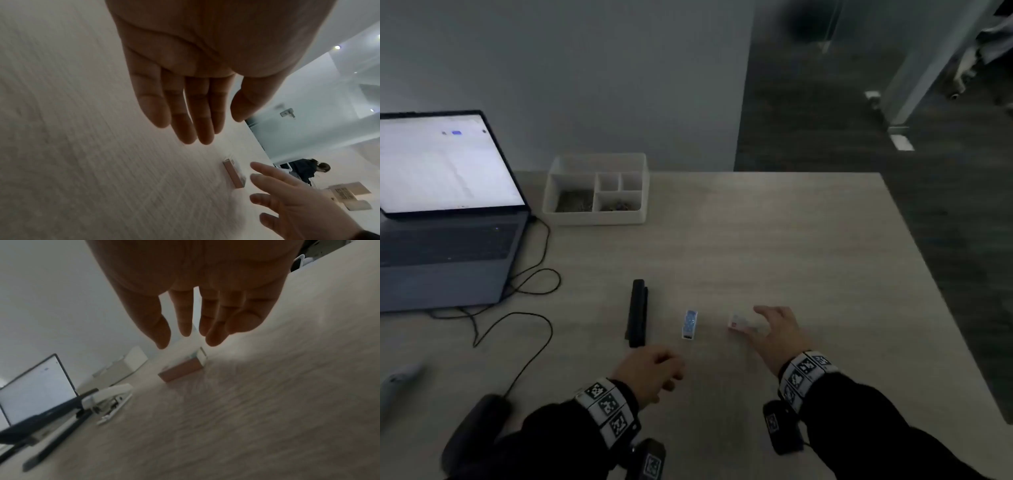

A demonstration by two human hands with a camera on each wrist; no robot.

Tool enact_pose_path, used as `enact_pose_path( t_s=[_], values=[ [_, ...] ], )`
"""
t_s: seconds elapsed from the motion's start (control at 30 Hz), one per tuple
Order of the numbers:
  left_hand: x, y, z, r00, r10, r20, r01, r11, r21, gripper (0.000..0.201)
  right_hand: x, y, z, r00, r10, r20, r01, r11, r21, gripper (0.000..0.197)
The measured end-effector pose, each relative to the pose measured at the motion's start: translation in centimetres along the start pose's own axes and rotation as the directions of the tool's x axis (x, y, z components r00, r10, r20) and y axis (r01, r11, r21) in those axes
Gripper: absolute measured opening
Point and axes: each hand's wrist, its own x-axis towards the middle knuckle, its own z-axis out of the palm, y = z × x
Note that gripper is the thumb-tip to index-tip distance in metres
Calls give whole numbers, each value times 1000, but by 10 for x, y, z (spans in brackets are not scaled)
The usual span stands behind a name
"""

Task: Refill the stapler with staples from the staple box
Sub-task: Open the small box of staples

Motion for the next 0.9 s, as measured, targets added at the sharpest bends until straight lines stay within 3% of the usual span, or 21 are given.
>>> enact_pose_path(
  t_s=[0.13,0.27,0.4,0.53,0.63,0.7,0.77,0.9],
  values=[
    [15,1,8,1000,-15,8,16,995,-96,21,15,-3,7,994,33,101,-16,987,-160,47],
    [26,1,14,999,-31,24,34,984,-173,15,9,-1,14,991,-26,130,57,969,-240,35],
    [32,3,16,997,-64,33,71,955,-288,22,-15,0,31,972,-210,103,220,971,-95,32],
    [36,1,16,989,-39,143,90,925,-369,41,-29,-5,44,935,-343,88,344,939,-5,35],
    [35,-1,14,987,13,163,53,918,-394,27,-34,-17,48,918,-389,78,387,921,38,37],
    [35,-4,9,989,11,148,56,896,-440,25,-37,-27,49,941,-335,47,326,935,142,37],
    [35,-6,3,993,7,120,52,875,-481,35,-38,-38,48,985,-160,66,130,937,325,35],
    [34,-7,-7,997,-15,72,51,850,-524,38,-31,-47,52,993,54,109,-107,817,567,20]
  ],
)
